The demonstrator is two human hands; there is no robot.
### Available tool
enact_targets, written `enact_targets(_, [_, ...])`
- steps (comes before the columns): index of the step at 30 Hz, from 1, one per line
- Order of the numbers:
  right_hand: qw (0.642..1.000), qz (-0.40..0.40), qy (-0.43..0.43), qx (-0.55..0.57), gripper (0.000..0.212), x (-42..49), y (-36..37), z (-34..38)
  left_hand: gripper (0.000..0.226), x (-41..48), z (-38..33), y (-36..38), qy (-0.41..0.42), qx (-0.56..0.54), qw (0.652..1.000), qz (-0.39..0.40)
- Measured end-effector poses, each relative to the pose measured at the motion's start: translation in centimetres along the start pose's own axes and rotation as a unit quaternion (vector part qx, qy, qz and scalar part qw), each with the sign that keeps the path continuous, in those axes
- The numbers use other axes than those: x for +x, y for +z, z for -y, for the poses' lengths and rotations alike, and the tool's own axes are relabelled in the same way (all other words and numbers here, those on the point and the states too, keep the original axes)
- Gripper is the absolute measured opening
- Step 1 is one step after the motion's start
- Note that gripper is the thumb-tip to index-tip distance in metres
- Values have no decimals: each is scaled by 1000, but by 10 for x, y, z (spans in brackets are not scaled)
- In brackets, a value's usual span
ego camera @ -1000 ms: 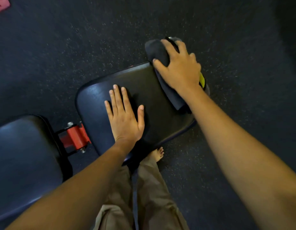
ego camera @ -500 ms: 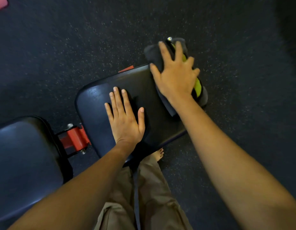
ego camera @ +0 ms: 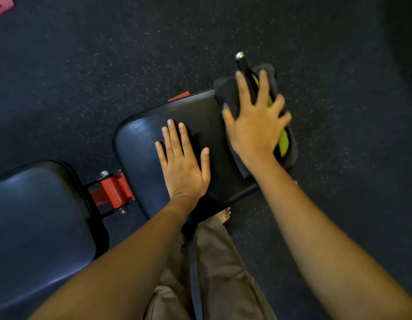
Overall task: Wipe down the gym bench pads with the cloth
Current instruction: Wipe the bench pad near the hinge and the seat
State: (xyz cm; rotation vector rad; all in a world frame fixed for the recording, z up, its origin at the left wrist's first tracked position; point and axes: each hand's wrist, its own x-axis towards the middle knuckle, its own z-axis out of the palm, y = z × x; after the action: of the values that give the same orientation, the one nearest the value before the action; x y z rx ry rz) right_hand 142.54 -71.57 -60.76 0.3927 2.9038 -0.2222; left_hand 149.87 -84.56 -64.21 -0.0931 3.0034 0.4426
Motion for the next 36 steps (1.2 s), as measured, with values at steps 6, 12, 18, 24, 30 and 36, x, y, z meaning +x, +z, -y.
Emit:
enact_targets(6, [980, -16, -193, -51, 64, -41, 8, 8, 57, -4, 10, -8, 0, -85, 996, -17])
enact_targets(12, [976, -20, -209, -59, 64, -101, 16, -38, 61, -55, 63, -19, -2, -75, 997, 9])
enact_targets(18, [995, -14, -79, -52, 67, -31, 16, 71, 66, -59, 89, -19, -20, -76, 997, 28])
enact_targets(24, [935, -6, -341, -98, 72, -105, 24, 9, 66, -75, 110, -21, -7, -90, 994, 56])
enact_targets(30, [999, -10, 28, -28, 69, -44, 11, 48, 66, -76, 110, -17, -5, -103, 993, 53])
enact_targets(36, [918, -5, -383, -104, 69, -104, 34, 70, 70, -76, 115, -18, 7, -109, 992, 66])
